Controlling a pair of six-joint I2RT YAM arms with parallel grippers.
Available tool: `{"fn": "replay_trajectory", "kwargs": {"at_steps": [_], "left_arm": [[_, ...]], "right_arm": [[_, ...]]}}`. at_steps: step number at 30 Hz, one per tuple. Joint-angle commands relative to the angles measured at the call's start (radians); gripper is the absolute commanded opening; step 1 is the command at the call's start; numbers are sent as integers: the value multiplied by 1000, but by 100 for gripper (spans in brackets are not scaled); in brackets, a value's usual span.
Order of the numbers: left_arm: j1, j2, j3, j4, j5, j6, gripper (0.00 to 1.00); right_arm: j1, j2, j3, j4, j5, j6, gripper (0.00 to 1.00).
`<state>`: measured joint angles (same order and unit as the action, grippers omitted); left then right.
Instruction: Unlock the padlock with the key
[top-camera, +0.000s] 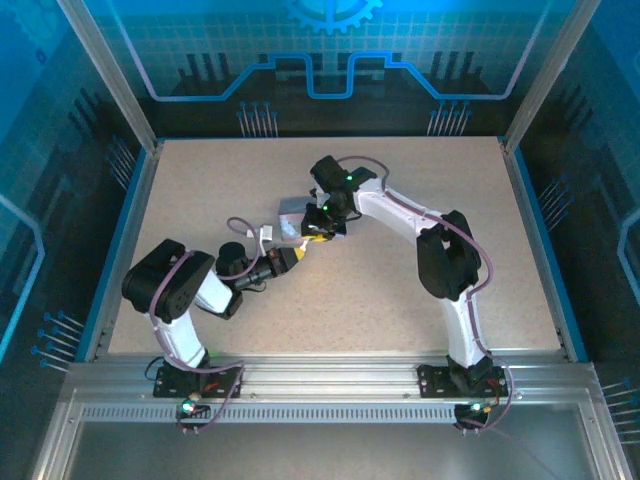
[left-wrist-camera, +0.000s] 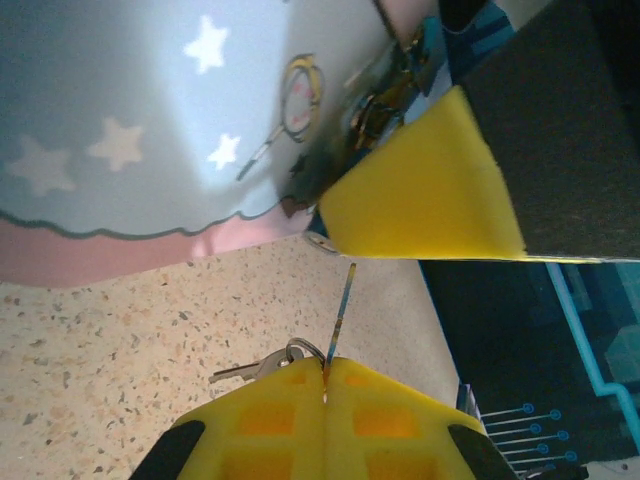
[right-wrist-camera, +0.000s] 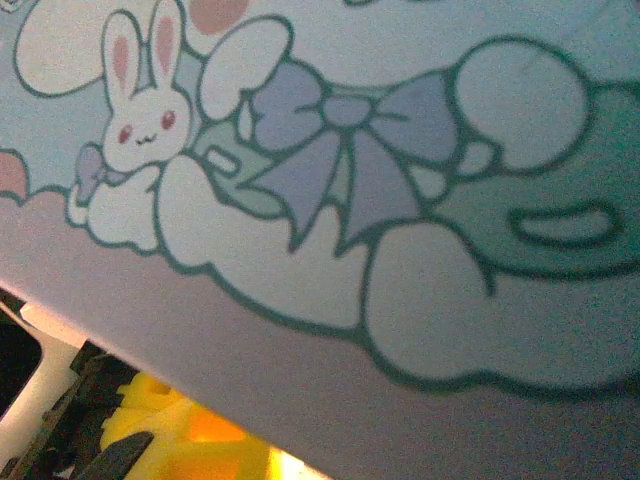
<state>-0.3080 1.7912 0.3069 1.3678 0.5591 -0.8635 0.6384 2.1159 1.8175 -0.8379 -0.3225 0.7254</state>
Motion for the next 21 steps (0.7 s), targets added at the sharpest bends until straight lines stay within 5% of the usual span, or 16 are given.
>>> {"fn": "replay_trajectory", "kwargs": {"at_steps": [1,21], "left_arm": [[16,19,14,32,21,-2,0],[21,19,31,31,39,-2,0]], "right_arm": [[-11,-56,24,-6,-30,0,13],[-9,-59,14,0,-36,2,12]]}}
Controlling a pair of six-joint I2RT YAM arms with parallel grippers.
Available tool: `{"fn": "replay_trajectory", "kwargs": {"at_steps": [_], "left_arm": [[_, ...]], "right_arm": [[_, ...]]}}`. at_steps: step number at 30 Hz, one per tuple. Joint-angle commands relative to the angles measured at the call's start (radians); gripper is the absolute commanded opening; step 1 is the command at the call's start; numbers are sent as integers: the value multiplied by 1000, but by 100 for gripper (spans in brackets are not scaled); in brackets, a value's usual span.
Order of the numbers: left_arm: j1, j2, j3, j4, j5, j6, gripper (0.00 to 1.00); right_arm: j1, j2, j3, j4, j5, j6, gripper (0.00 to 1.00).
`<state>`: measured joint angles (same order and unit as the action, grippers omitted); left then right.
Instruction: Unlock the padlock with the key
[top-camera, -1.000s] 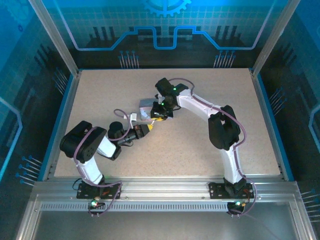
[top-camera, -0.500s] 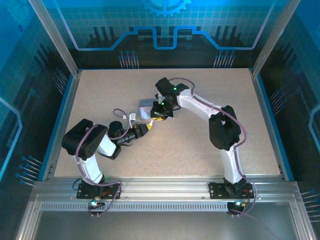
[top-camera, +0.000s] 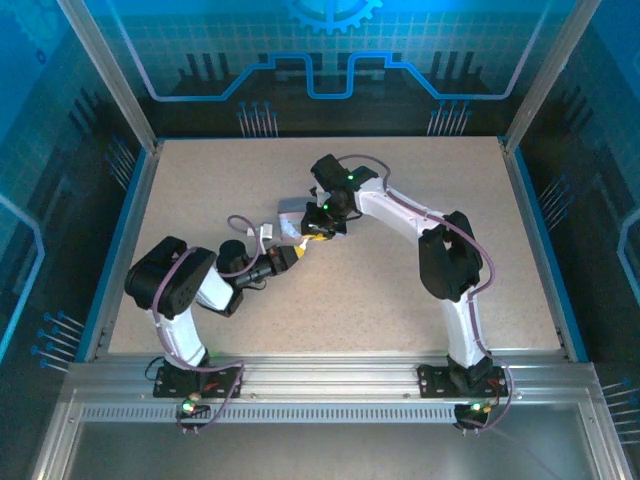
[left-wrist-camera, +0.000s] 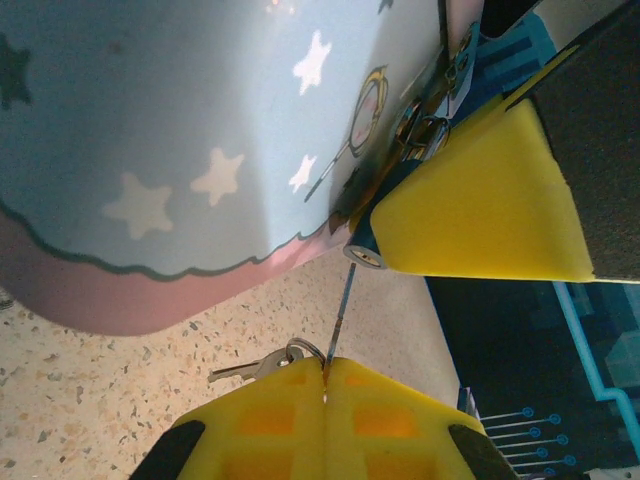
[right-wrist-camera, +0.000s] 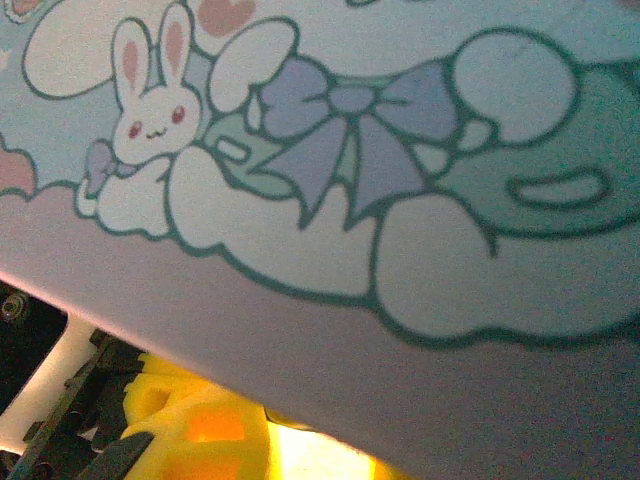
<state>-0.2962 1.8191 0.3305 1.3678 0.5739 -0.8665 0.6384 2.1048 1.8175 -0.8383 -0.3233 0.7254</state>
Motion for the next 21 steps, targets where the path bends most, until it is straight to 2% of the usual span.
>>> {"fn": "replay_trajectory", "kwargs": {"at_steps": [1,21], "left_arm": [[9,-8,8,31,24,2,0],[9,-36,15,31,24,-1,0]], "right_arm": [[-8,-48,14,0,-36,1,12],[-5,-49,-6,1,-36,-5,11]]}}
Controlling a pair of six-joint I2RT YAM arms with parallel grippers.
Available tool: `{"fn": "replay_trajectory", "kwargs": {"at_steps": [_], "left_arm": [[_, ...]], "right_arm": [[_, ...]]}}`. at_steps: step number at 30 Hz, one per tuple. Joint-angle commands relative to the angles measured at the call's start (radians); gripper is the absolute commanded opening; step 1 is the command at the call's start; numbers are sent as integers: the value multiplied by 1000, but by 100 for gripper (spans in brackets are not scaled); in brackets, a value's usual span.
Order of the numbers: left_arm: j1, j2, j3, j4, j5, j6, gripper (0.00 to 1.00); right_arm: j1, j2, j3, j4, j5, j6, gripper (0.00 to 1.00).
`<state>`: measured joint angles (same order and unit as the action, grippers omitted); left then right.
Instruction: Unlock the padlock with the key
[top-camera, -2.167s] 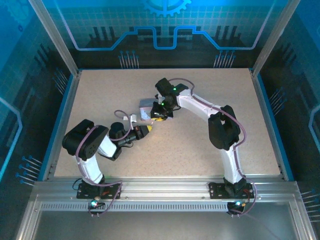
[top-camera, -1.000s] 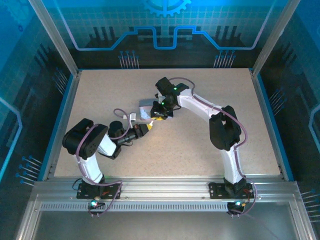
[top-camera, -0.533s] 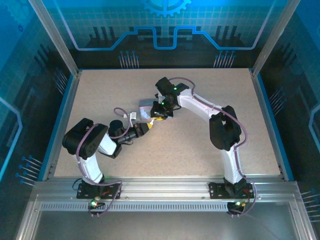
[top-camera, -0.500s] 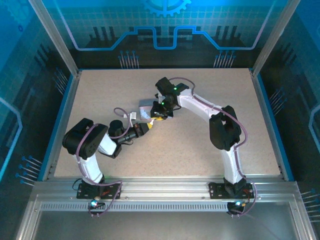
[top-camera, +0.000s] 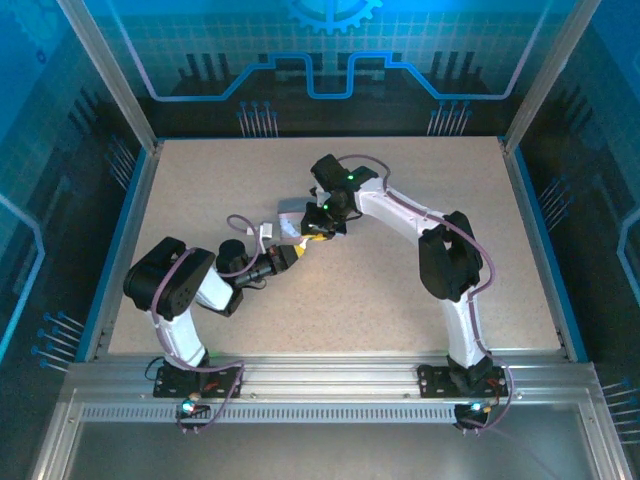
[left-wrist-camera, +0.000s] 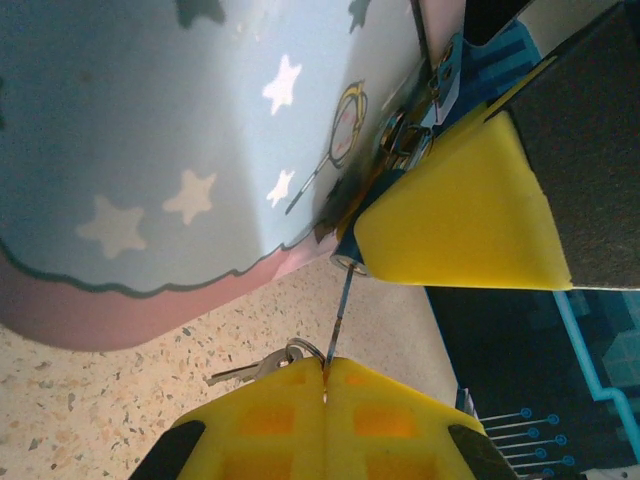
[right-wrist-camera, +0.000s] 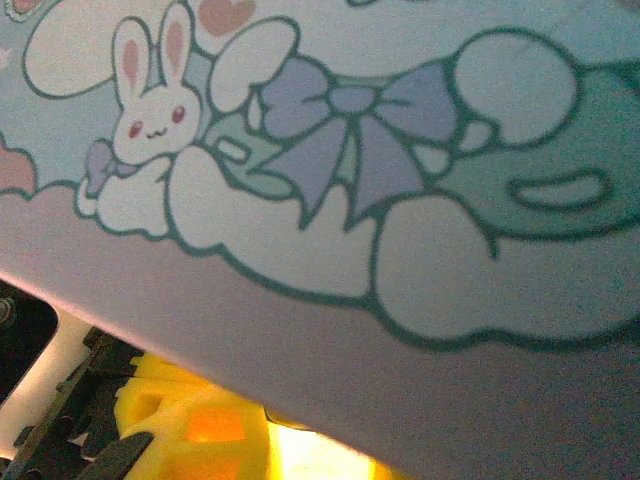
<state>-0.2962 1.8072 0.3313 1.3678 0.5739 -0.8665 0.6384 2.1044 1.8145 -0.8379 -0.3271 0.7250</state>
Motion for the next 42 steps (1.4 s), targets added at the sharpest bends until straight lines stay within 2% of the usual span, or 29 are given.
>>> {"fn": "replay_trajectory", "kwargs": {"at_steps": [1,18,33,42], "left_arm": [[9,-24,14,31,25,0,0],[7,-7,47,31,17,1,0],[-18,-31,32,31,-74,49,0],[-17,-82,27,14,-84,64,0]], "right_arm": [[-5,-48,-7,0,-32,-5,11],[1,-49,-18,16,-68,6,11],[7,-47,-26,39,-113,32,11],[4,-57,-29,8,-124,12,10]]}}
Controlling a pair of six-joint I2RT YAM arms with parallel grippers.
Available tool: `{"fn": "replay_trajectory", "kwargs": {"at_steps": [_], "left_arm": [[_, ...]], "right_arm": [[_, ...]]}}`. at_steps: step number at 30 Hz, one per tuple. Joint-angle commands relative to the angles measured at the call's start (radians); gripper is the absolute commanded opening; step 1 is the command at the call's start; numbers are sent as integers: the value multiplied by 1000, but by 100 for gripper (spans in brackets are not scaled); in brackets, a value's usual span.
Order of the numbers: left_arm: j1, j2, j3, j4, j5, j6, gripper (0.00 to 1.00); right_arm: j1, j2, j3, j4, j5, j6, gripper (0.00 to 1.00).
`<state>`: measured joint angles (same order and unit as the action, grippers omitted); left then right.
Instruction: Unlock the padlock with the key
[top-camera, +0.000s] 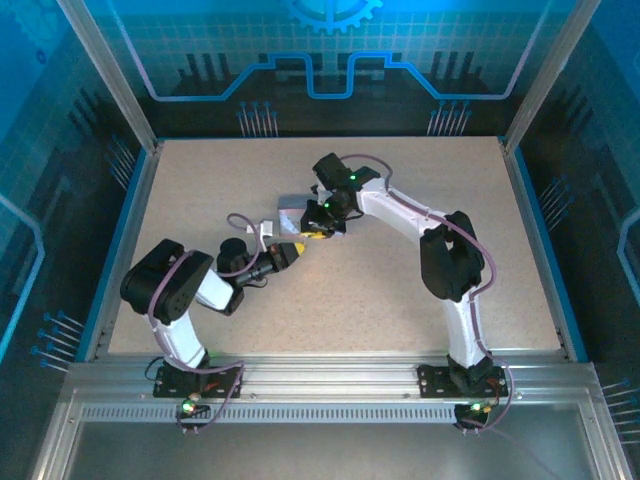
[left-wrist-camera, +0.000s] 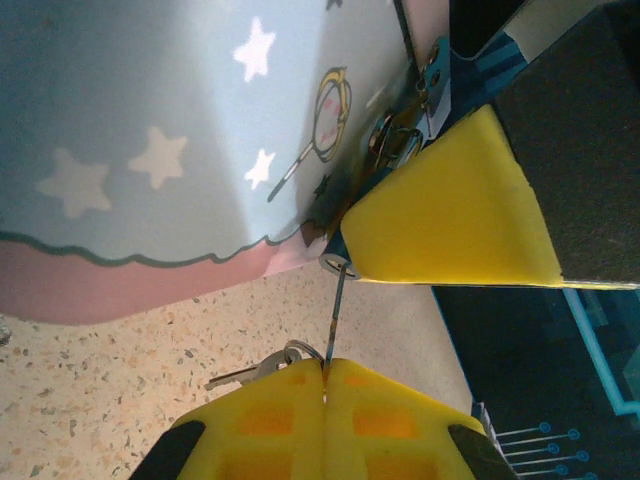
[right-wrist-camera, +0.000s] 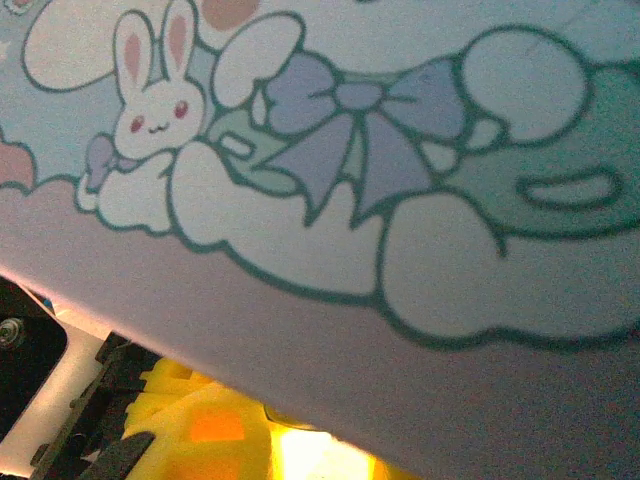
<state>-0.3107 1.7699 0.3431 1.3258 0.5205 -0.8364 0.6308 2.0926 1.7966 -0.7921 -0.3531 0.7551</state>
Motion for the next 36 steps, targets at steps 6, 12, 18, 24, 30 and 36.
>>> {"fn": "replay_trajectory", "kwargs": {"at_steps": [6,12,18,24,30,36], "left_arm": [[0,-85,35,-5,-9,39,0],[4,-134,65,-88,36,47,0],[5,-159,86,-121,51,39,0],[6,-216,86,-235,-6,107,0],[5,-274,91,-329,-58,169,0],[5,-278,101,-355,-65,180,0]], "right_arm": [[11,-55,-9,-72,-104,-44,10],[14,-59,-10,-96,-86,-57,9],[25,-49,-6,-99,-85,-56,9],[30,-45,1,-104,-112,-57,9],[30,-46,-1,-108,-150,-60,8],[29,-58,-21,-88,-179,-44,8]]}}
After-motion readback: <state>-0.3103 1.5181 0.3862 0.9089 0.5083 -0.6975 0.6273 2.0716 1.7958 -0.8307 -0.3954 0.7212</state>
